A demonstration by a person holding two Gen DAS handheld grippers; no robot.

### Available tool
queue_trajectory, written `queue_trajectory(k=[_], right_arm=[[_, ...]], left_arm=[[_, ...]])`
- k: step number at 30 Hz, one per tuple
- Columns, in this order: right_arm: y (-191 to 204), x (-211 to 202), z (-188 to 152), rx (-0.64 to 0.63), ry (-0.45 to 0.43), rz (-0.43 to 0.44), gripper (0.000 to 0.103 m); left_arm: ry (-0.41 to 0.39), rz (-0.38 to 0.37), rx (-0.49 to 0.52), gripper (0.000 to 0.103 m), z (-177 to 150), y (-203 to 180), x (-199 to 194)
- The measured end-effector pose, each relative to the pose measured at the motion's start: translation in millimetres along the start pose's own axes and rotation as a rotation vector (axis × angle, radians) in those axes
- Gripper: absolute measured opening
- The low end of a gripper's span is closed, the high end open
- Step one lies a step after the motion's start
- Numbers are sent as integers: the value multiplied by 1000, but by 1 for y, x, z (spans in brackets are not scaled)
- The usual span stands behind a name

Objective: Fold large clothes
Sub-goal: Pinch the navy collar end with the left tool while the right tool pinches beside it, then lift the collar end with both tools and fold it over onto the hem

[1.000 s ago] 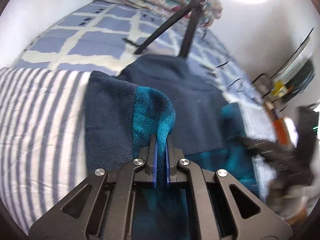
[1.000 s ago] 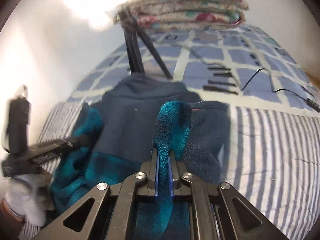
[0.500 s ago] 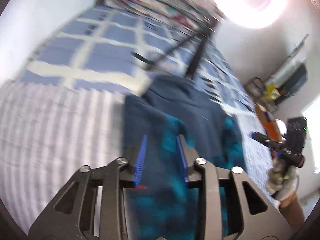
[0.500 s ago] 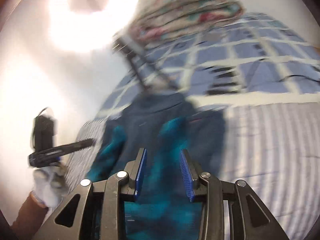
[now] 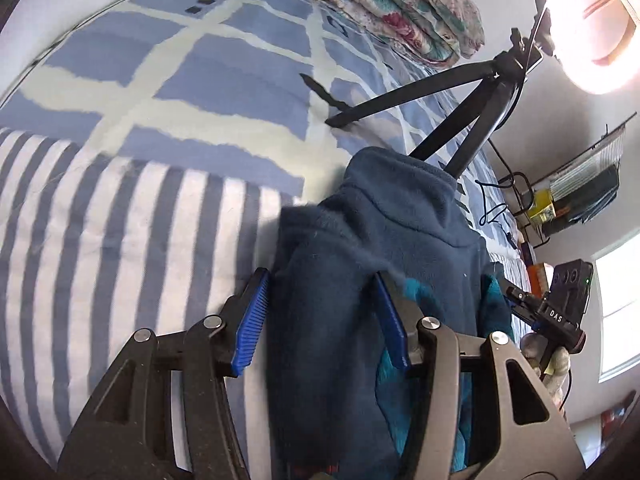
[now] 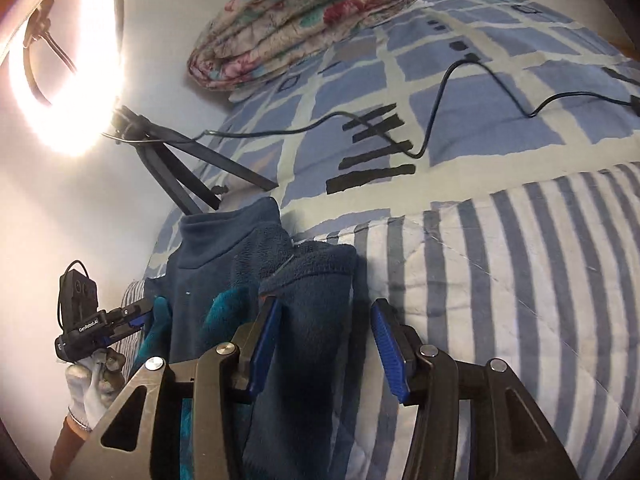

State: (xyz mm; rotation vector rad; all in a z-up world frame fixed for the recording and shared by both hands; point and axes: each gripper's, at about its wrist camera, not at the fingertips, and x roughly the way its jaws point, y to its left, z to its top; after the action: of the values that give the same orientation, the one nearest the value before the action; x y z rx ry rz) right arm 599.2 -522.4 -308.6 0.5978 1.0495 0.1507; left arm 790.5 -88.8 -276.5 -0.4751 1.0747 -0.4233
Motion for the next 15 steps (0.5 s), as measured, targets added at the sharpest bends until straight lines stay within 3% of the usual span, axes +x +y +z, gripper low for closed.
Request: queue_trajectory(k=[2, 3, 4, 6, 15], right_arm=[[0, 7, 4, 11, -9, 35, 45], [0, 11, 6, 10, 0, 51, 27], [3, 14, 7, 0, 15, 59, 18], [16, 17, 8, -64, 21, 21, 8], [61, -29, 16, -191, -52, 10, 6]], left_arm=[[2, 21, 26, 33, 3, -6, 9], [7, 29, 39, 20, 3, -9, 12], [9, 30, 55, 14, 2, -12, 15], [-12, 38, 93, 10, 0, -19, 14], [-124, -30, 78, 7, -5, -34, -31]])
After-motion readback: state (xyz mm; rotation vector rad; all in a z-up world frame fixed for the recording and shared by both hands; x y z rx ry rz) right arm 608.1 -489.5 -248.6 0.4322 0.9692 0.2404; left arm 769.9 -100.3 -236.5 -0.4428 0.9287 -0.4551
